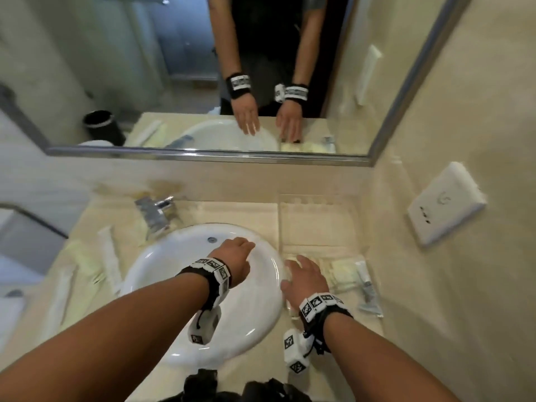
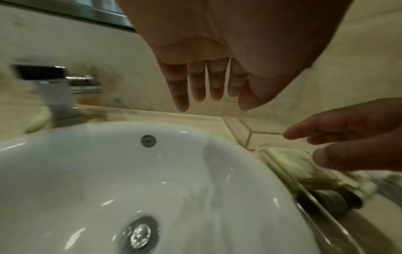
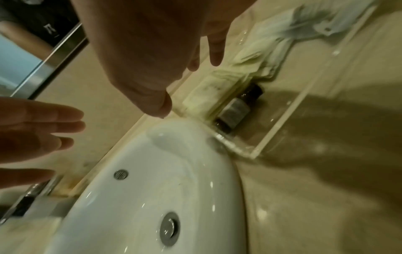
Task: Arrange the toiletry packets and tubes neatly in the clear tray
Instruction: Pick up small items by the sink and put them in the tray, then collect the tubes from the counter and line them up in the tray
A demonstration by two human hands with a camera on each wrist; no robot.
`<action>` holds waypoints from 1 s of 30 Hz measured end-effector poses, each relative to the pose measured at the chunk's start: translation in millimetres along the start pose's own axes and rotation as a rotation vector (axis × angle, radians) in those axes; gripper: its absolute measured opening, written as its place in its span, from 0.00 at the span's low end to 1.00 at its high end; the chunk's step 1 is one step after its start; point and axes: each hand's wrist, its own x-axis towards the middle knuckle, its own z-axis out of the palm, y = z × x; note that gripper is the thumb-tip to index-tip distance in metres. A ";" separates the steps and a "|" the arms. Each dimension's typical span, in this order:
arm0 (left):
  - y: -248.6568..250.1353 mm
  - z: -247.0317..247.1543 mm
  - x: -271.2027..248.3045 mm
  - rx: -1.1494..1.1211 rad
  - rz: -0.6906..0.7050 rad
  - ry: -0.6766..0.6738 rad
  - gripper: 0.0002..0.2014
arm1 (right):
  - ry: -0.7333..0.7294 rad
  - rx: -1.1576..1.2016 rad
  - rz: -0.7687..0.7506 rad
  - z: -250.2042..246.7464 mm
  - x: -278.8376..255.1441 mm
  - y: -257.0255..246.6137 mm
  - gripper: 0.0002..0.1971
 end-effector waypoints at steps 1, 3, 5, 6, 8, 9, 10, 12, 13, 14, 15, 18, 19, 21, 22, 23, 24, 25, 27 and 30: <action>-12.6 0.5 -10.2 -0.003 -0.032 0.004 0.29 | -0.013 -0.012 -0.040 2.2 3.6 -12.3 0.32; -38.7 1.4 -30.2 -0.012 -0.103 0.015 0.28 | -0.036 -0.035 -0.111 7.7 8.3 -38.4 0.31; -66.0 2.9 -48.9 -0.043 -0.180 0.041 0.28 | -0.045 -0.061 -0.170 13.6 10.1 -65.2 0.30; -79.7 4.2 -57.4 -0.060 -0.211 0.054 0.28 | -0.048 -0.071 -0.198 16.7 10.9 -78.6 0.30; -107.9 7.5 -75.5 -0.094 -0.260 0.075 0.27 | -0.065 -0.086 -0.253 23.5 12.0 -107.3 0.30; -121.3 9.4 -84.6 -0.108 -0.286 0.079 0.27 | -0.077 -0.092 -0.275 27.1 11.8 -121.0 0.30; -134.3 11.3 -93.2 -0.119 -0.313 0.084 0.27 | -0.089 -0.097 -0.294 30.1 11.1 -134.0 0.29; -159.5 14.4 -110.6 -0.148 -0.370 0.092 0.27 | -0.109 -0.106 -0.326 36.1 9.3 -159.1 0.29; -171.9 15.9 -119.7 -0.163 -0.396 0.095 0.27 | -0.119 -0.115 -0.341 39.2 8.3 -171.7 0.29; -184.4 18.0 -128.4 -0.171 -0.417 0.101 0.27 | -0.128 -0.128 -0.356 42.4 7.9 -183.7 0.29; -197.0 20.6 -137.2 -0.178 -0.438 0.106 0.27 | -0.136 -0.147 -0.370 46.3 8.2 -195.7 0.29; -235.2 27.2 -164.3 -0.197 -0.511 0.103 0.27 | -0.154 -0.188 -0.400 59.2 7.4 -230.4 0.29; -248.9 28.2 -172.4 -0.193 -0.529 0.103 0.27 | -0.159 -0.195 -0.406 63.7 6.9 -241.4 0.29; -275.3 29.0 -187.2 -0.192 -0.565 0.098 0.28 | -0.171 -0.210 -0.415 71.7 6.2 -261.0 0.29; -288.7 28.9 -194.8 -0.200 -0.586 0.098 0.28 | -0.177 -0.222 -0.423 75.9 6.3 -271.1 0.29; -302.0 29.1 -202.2 -0.210 -0.607 0.102 0.27 | -0.185 -0.235 -0.430 80.1 6.4 -280.9 0.29; -314.4 29.3 -209.7 -0.217 -0.634 0.105 0.27 | -0.195 -0.246 -0.435 84.3 6.8 -290.4 0.29; -326.6 29.4 -216.8 -0.220 -0.657 0.107 0.27 | -0.205 -0.257 -0.437 89.3 7.2 -299.9 0.29; -348.3 30.4 -228.3 -0.215 -0.695 0.097 0.27 | -0.222 -0.280 -0.431 99.0 7.6 -317.2 0.30; -377.3 33.2 -240.3 -0.225 -0.734 0.071 0.28 | -0.231 -0.299 -0.443 116.4 10.4 -340.4 0.29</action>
